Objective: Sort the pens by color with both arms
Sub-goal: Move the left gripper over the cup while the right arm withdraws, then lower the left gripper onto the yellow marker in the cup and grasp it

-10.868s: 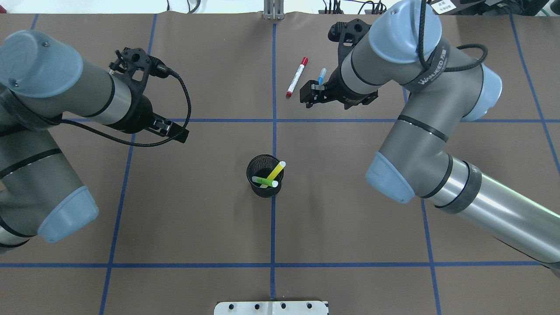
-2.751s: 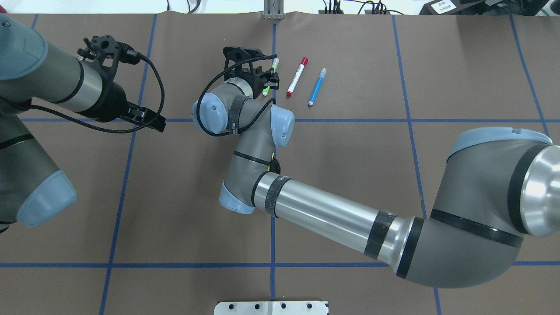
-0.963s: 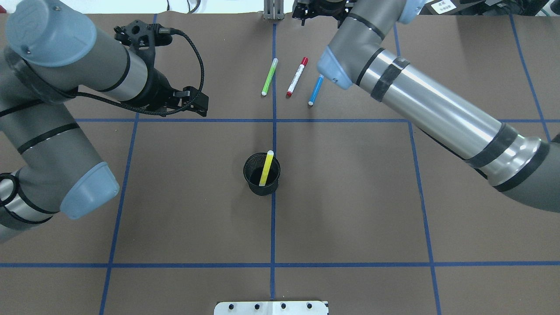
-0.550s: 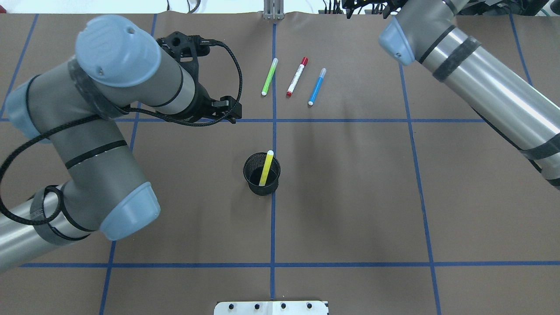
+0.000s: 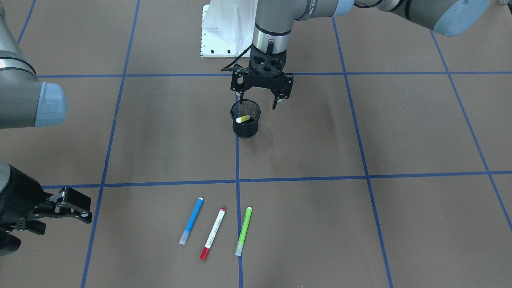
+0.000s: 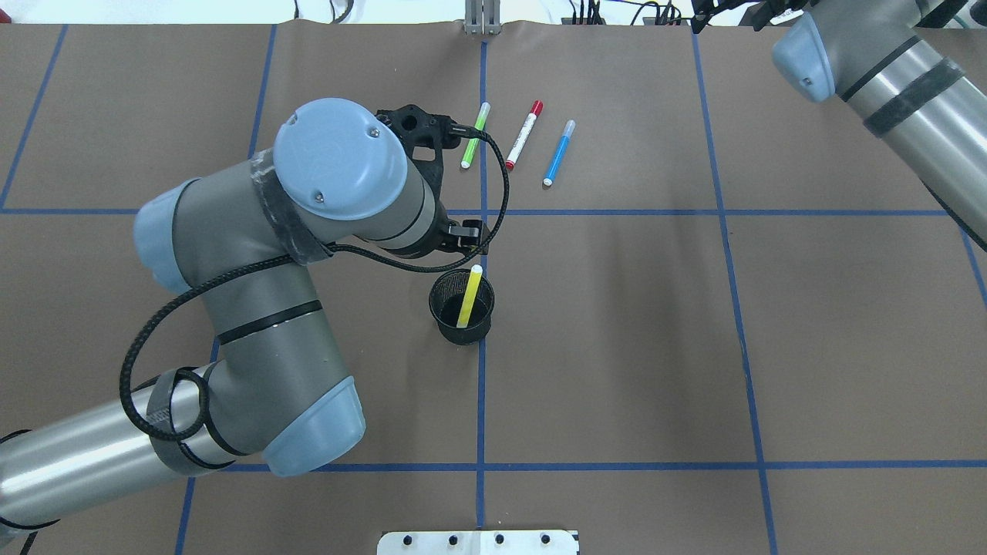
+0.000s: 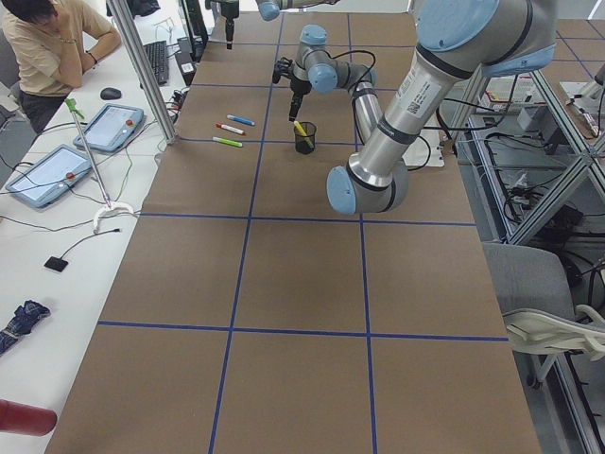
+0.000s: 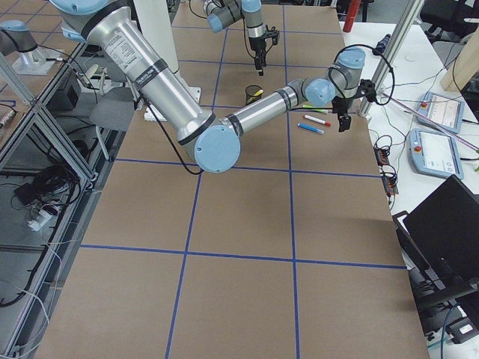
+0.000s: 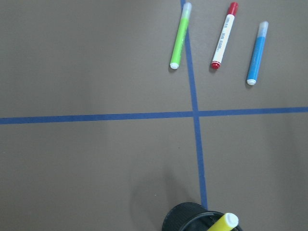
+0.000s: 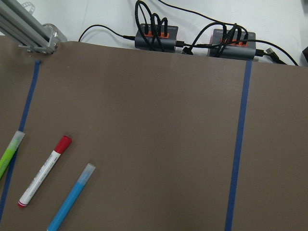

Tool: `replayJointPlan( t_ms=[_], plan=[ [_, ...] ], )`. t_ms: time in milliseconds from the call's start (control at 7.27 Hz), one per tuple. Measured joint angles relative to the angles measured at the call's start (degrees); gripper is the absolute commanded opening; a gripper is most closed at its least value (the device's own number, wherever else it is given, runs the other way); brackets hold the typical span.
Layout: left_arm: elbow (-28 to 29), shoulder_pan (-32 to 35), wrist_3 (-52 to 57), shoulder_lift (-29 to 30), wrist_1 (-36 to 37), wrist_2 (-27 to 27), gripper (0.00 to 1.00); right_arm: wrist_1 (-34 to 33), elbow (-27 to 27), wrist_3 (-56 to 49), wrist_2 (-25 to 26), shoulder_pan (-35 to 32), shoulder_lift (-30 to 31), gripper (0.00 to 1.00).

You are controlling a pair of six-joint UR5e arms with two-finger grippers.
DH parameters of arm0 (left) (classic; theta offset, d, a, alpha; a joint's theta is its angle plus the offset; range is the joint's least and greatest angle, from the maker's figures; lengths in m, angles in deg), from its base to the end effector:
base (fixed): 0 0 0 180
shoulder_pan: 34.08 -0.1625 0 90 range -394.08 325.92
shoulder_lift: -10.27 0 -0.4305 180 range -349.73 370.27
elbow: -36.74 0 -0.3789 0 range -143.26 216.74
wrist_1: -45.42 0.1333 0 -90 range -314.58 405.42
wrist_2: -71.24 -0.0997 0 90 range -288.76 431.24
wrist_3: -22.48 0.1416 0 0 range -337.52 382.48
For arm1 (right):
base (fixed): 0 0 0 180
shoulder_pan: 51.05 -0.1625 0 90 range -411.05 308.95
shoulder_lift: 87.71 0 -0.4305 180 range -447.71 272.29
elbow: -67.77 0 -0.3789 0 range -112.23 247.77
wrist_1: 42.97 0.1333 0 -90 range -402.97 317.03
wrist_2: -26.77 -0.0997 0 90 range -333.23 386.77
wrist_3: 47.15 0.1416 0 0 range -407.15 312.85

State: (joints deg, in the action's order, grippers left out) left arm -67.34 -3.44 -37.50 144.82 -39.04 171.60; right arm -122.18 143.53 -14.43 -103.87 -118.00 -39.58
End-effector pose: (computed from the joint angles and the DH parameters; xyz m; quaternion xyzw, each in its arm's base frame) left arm 0.5219 -0.4345 0.1497 0.1550 0.4249 0.0355 0.8911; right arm -0.2629 -0.7227 0.3296 0.1194 -0.4342 -0.0392 0.8920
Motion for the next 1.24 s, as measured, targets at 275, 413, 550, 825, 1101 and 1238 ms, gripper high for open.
replayJointPlan(
  t_ms=[275, 413, 550, 825, 1101, 1238],
  plan=[
    [2.9, -0.8, 6.3, 0.9, -2.2, -0.4, 0.67, -0.1, 0.3, -0.3, -0.3, -0.2, 0.4, 0.99],
    [5.2, -1.1, 8.4, 1.1, -5.5, -0.4, 0.65, -0.1, 0.3, -0.3, -0.2, -0.3, 0.5, 0.99],
    [7.6, -1.3, 9.4, 1.2, -9.1, -0.4, 0.65, -0.1, 0.4, -0.3, -0.1, -0.3, 0.6, 0.99],
    [9.8, -1.8, 9.8, 1.1, -12.4, -0.4, 0.57, -0.1, 0.4, -0.4, 0.2, -0.3, 0.8, 0.99],
    [10.2, -2.4, 9.8, 1.1, -12.8, -0.5, 0.53, 0.0, 0.4, -0.4, 0.3, -0.2, 0.9, 0.99],
    [10.3, -2.7, 9.7, 1.1, -12.8, -0.5, 0.53, 0.0, 0.3, -0.4, 0.3, -0.2, 0.9, 0.99]
  ],
)
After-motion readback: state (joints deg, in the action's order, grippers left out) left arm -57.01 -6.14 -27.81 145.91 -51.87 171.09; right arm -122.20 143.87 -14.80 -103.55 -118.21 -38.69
